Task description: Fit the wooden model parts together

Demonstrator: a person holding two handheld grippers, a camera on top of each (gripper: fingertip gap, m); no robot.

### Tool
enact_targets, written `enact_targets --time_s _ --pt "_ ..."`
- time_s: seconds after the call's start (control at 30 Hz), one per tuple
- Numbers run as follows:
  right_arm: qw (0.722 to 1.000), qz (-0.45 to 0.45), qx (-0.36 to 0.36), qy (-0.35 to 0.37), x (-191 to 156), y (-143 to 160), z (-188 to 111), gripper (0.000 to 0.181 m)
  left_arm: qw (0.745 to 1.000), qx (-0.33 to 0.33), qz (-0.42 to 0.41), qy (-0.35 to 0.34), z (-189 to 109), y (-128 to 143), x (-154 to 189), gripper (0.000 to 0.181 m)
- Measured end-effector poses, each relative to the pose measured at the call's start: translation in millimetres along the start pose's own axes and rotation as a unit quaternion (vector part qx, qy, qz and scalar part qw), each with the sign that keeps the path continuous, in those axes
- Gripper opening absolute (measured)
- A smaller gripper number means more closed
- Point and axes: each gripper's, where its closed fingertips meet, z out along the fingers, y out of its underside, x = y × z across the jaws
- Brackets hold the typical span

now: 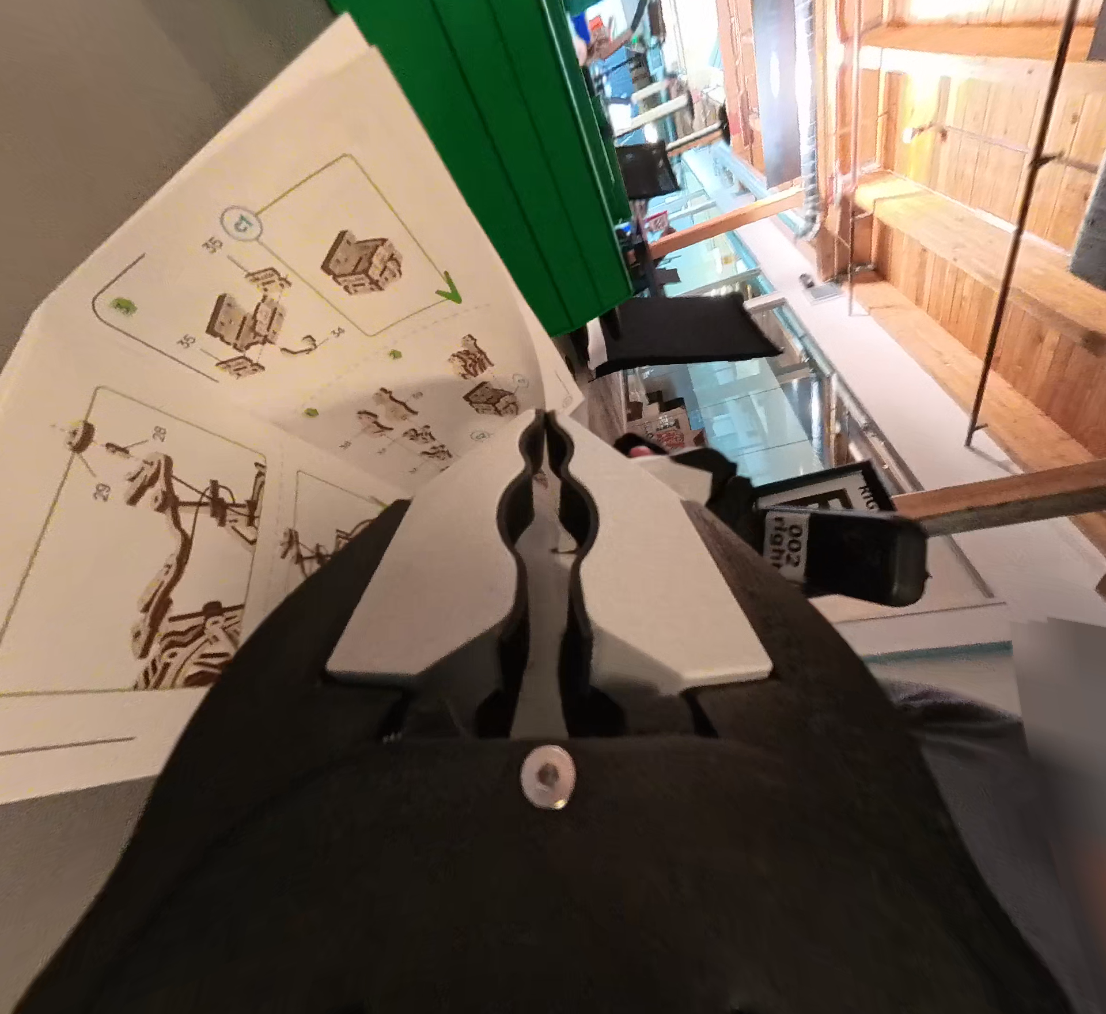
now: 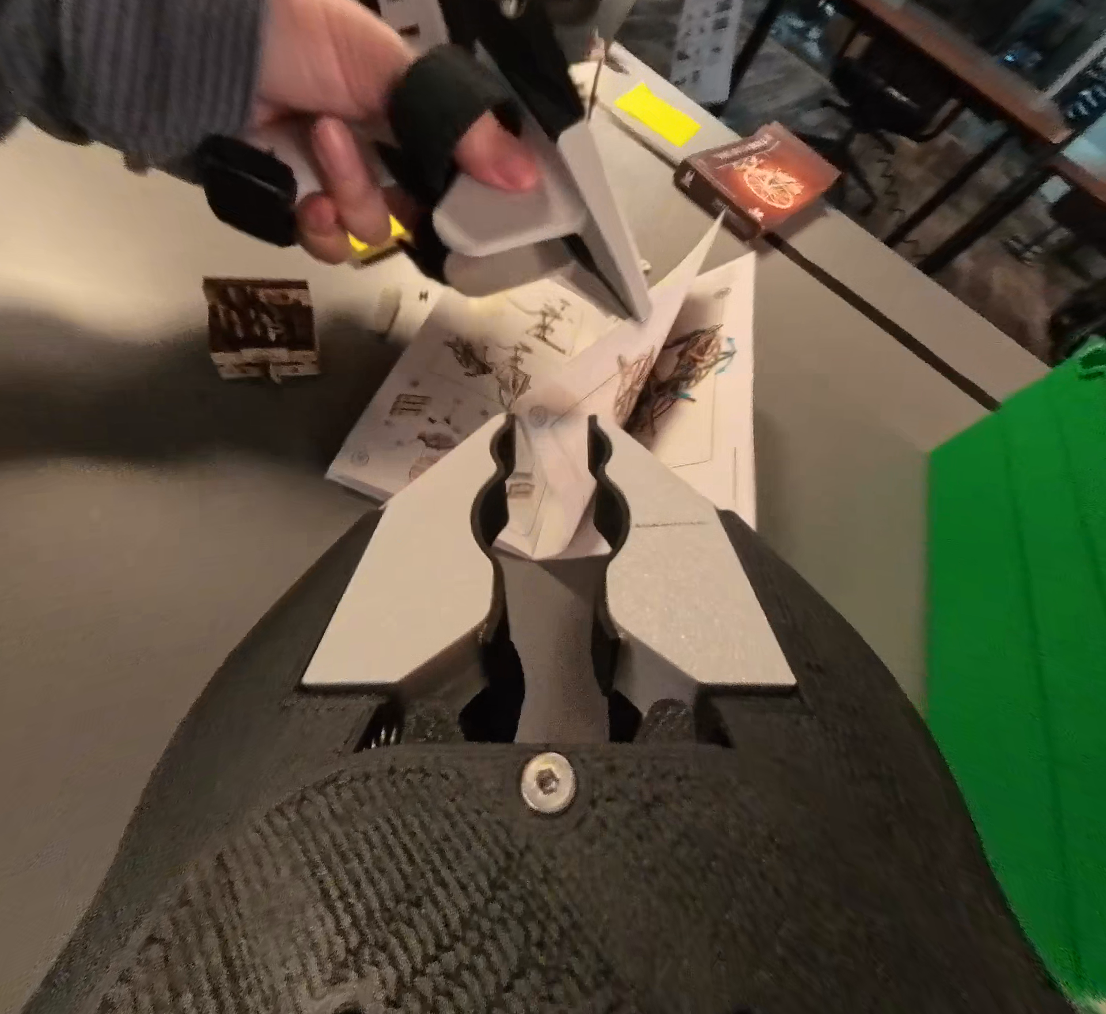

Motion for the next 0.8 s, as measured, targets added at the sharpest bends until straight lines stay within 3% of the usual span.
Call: enact_targets --time_s 0.2,0.33,0.47,0.6,0.8 --pt "0.989 0.124 0.060 0.047 39 -16 -19 0.049 0.997 -0.034 0.065 -0.008 -3 -1 7 0.000" --pt "0.979 0.195 0.049 0.031 66 -14 -19 0.049 0.995 -0.058 0.082 -0.019 -5 1 7 0.000" --pt "0.958 0.270 0.079 -0.049 73 -30 -22 0.043 0.994 -0.073 0.085 -0.018 -6 8 5 0.000" --pt "0.954 0.272 -0.028 -0.122 49 -8 -4 0.043 0.994 -0.073 0.081 -0.014 -9 9 3 0.000" --pt "0.949 0.281 -0.083 -0.117 41 10 12 0.034 0.994 -0.076 0.081 -0.013 -11 10 2 0.000"
